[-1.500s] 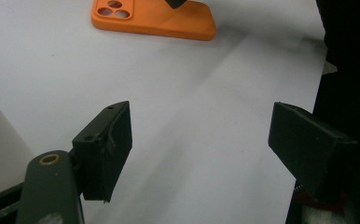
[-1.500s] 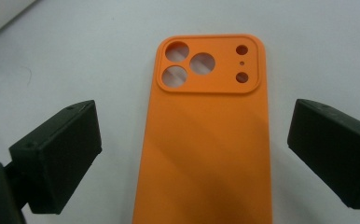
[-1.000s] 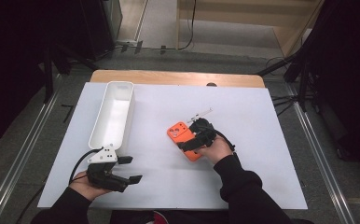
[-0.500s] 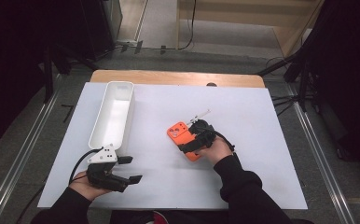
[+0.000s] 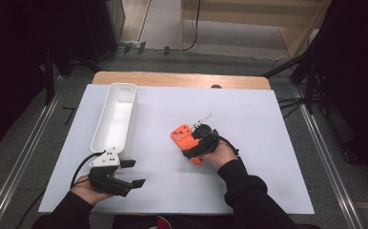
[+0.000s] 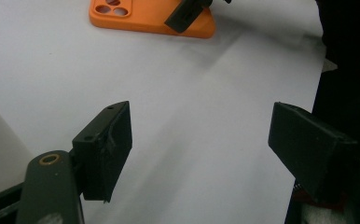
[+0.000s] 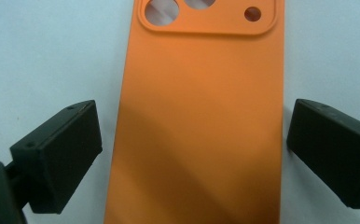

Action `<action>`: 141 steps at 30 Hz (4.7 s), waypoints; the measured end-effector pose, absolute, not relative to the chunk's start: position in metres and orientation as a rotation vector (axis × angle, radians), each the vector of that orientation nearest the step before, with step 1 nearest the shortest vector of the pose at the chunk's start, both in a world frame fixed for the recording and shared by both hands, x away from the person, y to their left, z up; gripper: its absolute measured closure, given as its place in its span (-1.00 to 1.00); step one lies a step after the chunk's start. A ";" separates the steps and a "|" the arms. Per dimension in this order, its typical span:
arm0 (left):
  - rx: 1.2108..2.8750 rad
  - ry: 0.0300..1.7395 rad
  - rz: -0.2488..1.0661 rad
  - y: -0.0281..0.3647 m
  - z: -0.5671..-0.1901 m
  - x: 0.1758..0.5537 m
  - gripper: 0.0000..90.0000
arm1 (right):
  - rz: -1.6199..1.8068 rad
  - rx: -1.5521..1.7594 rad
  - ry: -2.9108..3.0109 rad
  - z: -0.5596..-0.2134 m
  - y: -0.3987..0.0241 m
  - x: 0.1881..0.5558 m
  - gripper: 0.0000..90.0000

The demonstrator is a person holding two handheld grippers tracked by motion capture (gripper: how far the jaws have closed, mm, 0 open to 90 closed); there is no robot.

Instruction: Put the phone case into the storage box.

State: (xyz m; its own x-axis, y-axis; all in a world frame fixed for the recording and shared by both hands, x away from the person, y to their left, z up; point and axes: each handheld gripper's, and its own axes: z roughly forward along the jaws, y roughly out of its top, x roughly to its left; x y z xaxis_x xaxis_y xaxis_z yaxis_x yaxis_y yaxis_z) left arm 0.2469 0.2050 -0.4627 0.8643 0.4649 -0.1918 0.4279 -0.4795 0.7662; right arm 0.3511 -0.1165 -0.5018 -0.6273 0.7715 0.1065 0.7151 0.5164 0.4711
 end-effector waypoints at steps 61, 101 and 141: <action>2.137 0.646 0.050 0.205 -0.462 0.247 -0.52 | 0.715 1.351 2.601 -0.497 -0.117 0.351 -0.68; 2.112 0.666 0.029 0.203 -0.460 0.249 -0.52 | 1.095 1.409 2.606 -0.453 -0.147 0.341 -0.68; 2.048 0.782 -0.012 0.160 -0.430 0.280 -0.53 | 1.258 1.538 2.525 -0.455 -0.185 0.304 -0.68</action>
State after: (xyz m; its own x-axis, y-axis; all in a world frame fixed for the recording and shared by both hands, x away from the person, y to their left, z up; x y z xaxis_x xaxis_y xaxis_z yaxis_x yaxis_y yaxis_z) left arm 0.2805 0.1596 -0.4298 0.7985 0.5231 -0.2980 0.5319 -0.3812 0.7561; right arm 0.3041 -0.1855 -0.4546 -0.5400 0.7233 0.4303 0.7792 0.2363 0.5805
